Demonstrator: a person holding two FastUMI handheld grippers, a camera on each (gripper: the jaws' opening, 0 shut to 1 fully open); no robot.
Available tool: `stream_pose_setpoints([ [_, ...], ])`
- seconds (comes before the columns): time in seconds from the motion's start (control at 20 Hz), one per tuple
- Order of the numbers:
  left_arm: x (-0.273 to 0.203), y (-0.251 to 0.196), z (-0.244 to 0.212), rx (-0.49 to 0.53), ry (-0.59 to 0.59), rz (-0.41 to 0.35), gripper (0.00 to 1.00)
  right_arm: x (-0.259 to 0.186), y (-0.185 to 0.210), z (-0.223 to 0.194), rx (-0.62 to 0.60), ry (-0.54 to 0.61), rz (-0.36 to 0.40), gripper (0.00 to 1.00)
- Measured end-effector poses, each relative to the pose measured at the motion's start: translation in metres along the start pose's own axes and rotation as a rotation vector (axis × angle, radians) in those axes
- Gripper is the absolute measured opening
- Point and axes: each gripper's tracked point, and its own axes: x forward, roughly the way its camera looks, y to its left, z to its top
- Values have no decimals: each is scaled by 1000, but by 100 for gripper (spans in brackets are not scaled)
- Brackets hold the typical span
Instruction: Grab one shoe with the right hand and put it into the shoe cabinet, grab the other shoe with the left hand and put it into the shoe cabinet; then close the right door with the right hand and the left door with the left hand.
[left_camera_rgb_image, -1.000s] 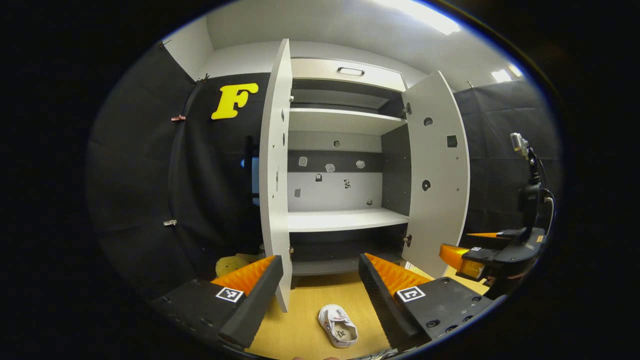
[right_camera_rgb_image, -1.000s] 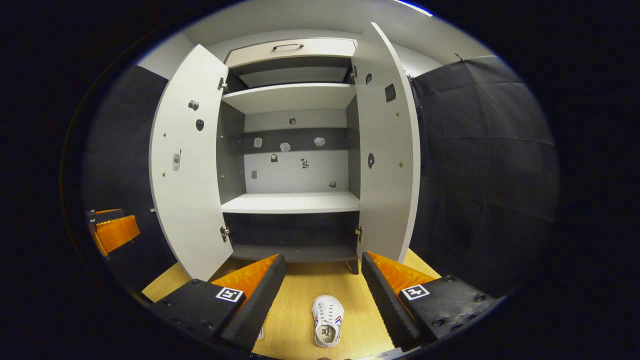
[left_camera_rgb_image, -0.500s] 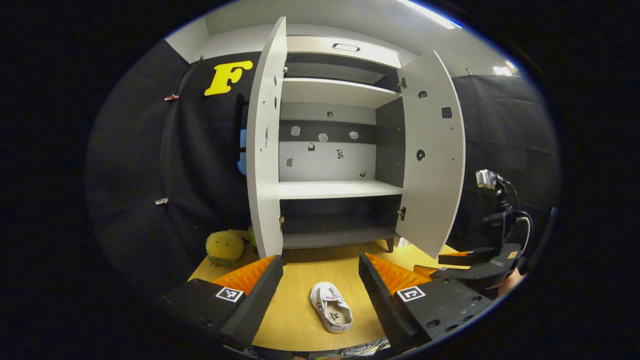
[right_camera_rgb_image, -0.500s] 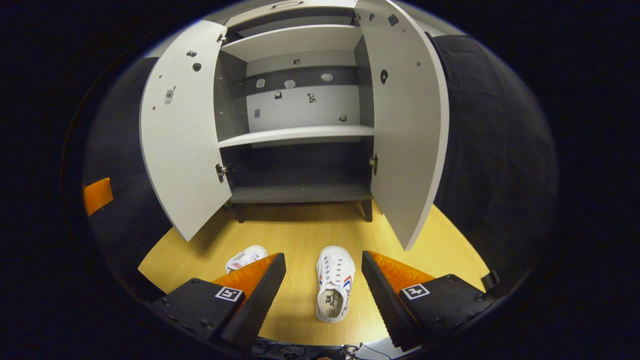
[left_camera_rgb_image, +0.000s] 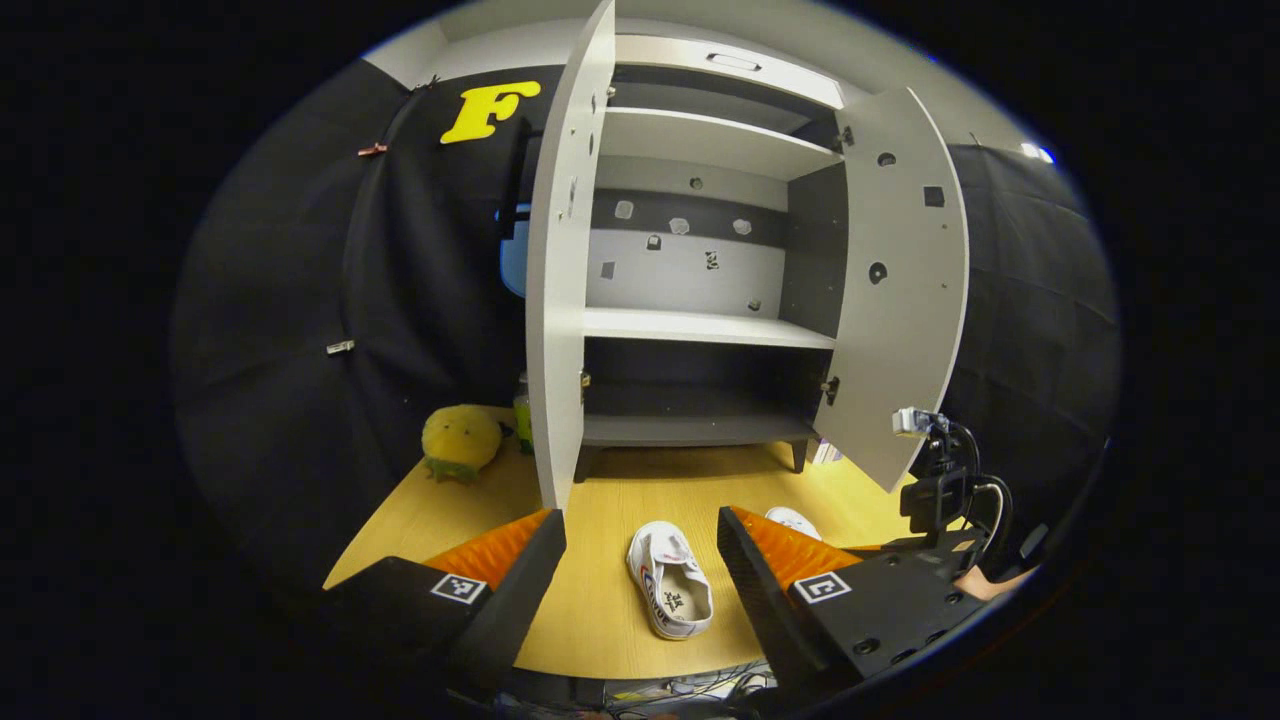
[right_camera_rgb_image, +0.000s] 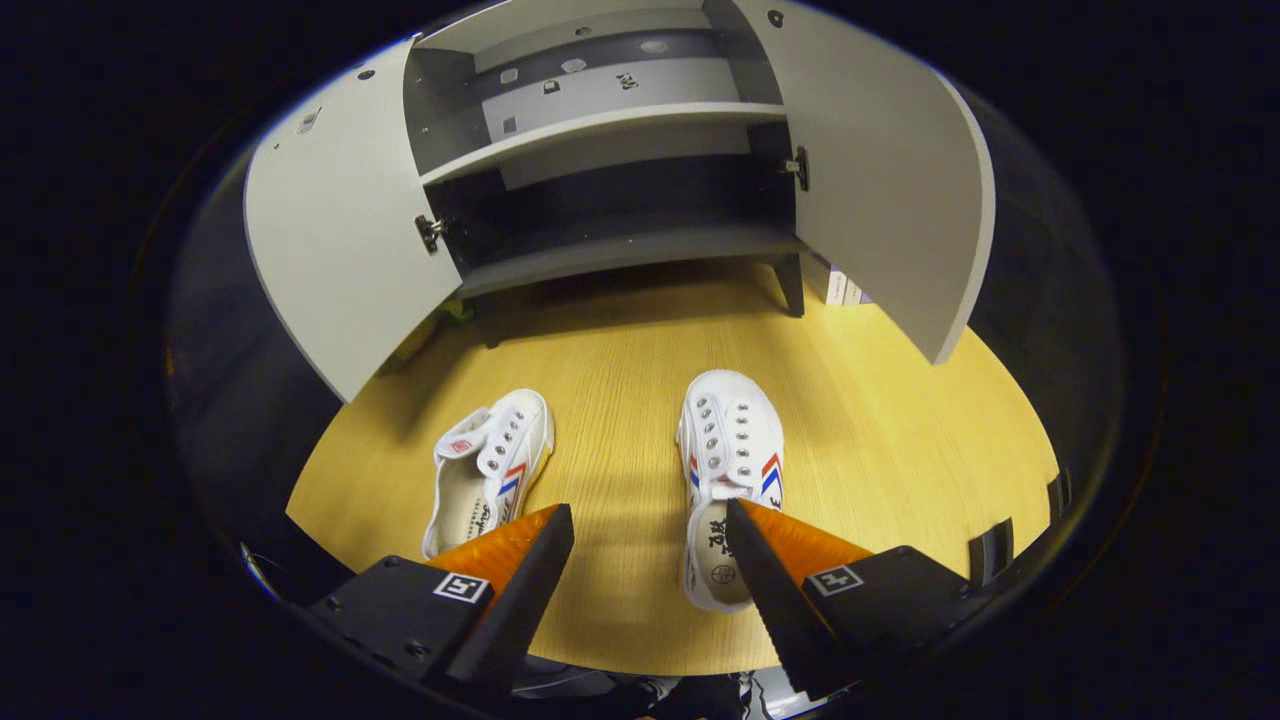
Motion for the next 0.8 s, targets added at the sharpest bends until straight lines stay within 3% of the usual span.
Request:
stream_pose_setpoints([
  [0.25, 2, 19, -14, -4, 35, 45, 95, 32, 0, -17, 30, 32, 0, 99],
  [0.45, 9, 24, -19, 2, 57, 54, 95, 56, 6, -26, -21, 28, -4, 97],
  [0.8, 19, 17, -15, 23, 52, 49, 95, 76, 0, -10, -16, -91, -77, 96],
])
